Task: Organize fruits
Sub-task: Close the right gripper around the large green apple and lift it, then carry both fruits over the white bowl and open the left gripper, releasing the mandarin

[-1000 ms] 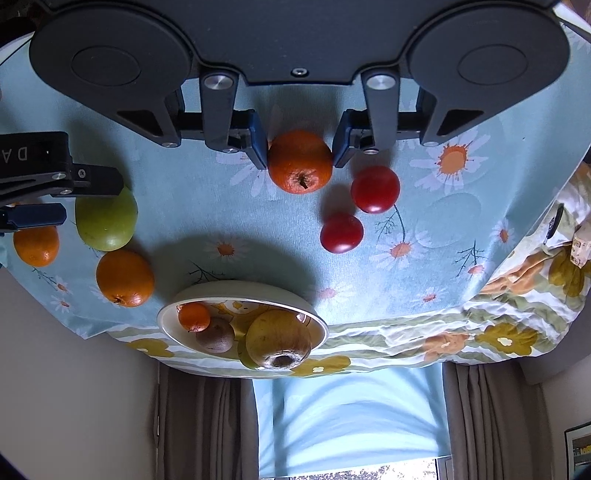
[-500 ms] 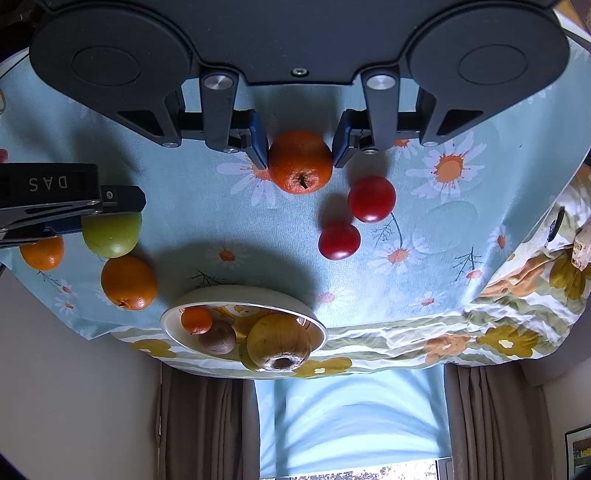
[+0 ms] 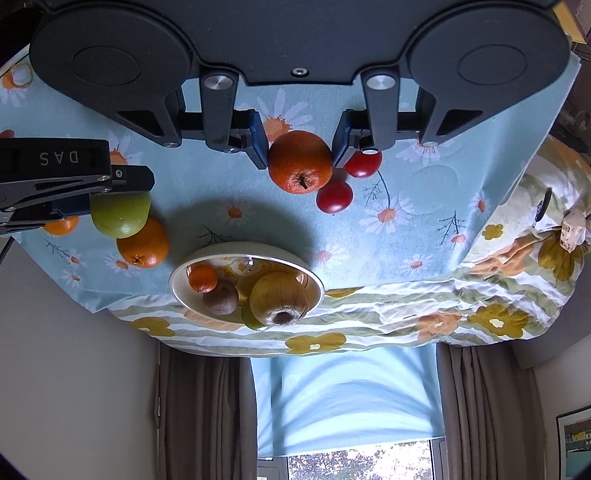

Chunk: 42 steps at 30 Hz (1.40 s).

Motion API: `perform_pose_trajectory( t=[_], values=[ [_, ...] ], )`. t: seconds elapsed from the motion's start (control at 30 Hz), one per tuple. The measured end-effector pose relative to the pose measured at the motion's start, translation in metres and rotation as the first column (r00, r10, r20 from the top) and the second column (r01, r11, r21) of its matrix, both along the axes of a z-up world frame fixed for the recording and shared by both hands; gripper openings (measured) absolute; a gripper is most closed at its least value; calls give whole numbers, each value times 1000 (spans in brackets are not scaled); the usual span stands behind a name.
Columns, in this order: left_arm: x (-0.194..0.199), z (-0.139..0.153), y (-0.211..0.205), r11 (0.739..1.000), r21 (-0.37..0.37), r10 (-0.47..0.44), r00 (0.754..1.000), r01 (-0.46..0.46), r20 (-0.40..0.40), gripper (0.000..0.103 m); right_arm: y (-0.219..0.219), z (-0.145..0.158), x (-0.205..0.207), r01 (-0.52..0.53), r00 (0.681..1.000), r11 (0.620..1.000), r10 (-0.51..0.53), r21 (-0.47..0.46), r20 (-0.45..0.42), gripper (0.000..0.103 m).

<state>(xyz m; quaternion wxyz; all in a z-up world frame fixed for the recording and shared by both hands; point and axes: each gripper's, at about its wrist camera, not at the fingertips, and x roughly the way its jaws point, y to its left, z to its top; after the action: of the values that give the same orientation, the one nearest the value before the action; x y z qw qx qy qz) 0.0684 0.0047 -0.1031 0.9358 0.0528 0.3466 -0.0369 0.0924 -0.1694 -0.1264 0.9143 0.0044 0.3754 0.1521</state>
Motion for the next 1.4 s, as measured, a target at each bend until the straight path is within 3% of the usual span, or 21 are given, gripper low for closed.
perform_pose_trajectory(
  t=[0.47, 0.77, 1.0, 1.4],
  values=[
    [-5, 79, -30, 999, -34, 19, 998, -17, 53, 41, -23, 79, -1, -28, 1000, 1000, 28, 14, 11, 69],
    [30, 108, -47, 999, -34, -29, 994, 32, 102, 41, -44, 114, 25, -3, 998, 1000, 3, 13, 64, 69],
    [75, 105, -57, 995, -10, -102, 991, 103, 91, 41, -57, 123, 63, 34, 996, 999, -33, -2, 77, 69],
    [151, 56, -68, 980, 33, -197, 980, 197, -7, 41, -56, 99, 129, 83, 996, 996, -82, -14, 30, 69]
  ],
)
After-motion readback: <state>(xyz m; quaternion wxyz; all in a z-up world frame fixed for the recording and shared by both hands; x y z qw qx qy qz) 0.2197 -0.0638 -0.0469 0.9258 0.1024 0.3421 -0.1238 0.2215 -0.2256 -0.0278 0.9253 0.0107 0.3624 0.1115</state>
